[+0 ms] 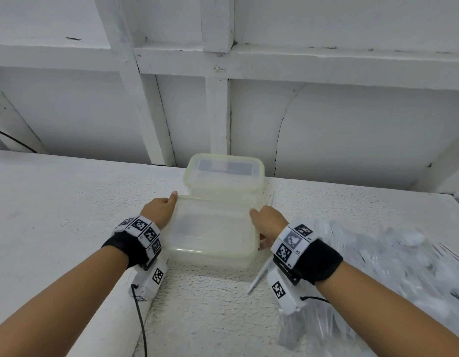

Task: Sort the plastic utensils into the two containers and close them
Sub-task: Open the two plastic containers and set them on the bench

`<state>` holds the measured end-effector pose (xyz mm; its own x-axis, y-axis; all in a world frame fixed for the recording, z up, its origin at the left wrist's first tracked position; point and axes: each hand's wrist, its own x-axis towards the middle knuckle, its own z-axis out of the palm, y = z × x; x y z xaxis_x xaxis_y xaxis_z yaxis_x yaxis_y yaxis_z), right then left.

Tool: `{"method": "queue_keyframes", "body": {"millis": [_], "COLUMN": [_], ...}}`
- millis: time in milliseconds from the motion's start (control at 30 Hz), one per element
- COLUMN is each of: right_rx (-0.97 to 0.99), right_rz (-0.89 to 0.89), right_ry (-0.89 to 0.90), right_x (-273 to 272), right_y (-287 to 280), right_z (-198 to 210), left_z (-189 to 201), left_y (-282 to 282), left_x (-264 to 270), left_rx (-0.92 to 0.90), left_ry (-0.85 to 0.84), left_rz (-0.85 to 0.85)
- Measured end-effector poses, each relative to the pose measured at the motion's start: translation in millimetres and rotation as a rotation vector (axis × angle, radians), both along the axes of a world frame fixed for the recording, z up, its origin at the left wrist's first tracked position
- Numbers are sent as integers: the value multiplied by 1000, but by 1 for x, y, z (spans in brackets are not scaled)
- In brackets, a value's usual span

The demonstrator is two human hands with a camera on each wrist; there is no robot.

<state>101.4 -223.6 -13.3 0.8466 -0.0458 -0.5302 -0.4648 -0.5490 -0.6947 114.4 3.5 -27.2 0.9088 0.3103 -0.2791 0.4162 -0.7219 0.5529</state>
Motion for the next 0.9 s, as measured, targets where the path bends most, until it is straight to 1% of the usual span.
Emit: {"method": "queue_keyframes", "body": {"millis": [67, 167, 333, 533, 733, 900], "right_rx": [-31, -64, -42, -62, -89, -159], "right_rz": [-34, -71, -122, -148, -152, -66], "right_ry": [-19, -30, -125, -137, -133, -190], "right_x": [-1, -2, -4, -7, -10, -7], "right_y": [4, 8, 19, 22, 25, 24], "right_z": [1, 2, 8, 5, 8, 12], "left_z": [-2, -5, -4, -2, -2, -4], "left_y": [3, 7, 10, 8, 11, 16], "left_x": [-1, -2, -4, -4, -2, -2], "left_rx": [25, 7, -47, -54, -58, -72], "left_ry": [-11, -23, -6, 10, 25, 24], "left_rz": [11, 24, 24, 12, 3, 15]}}
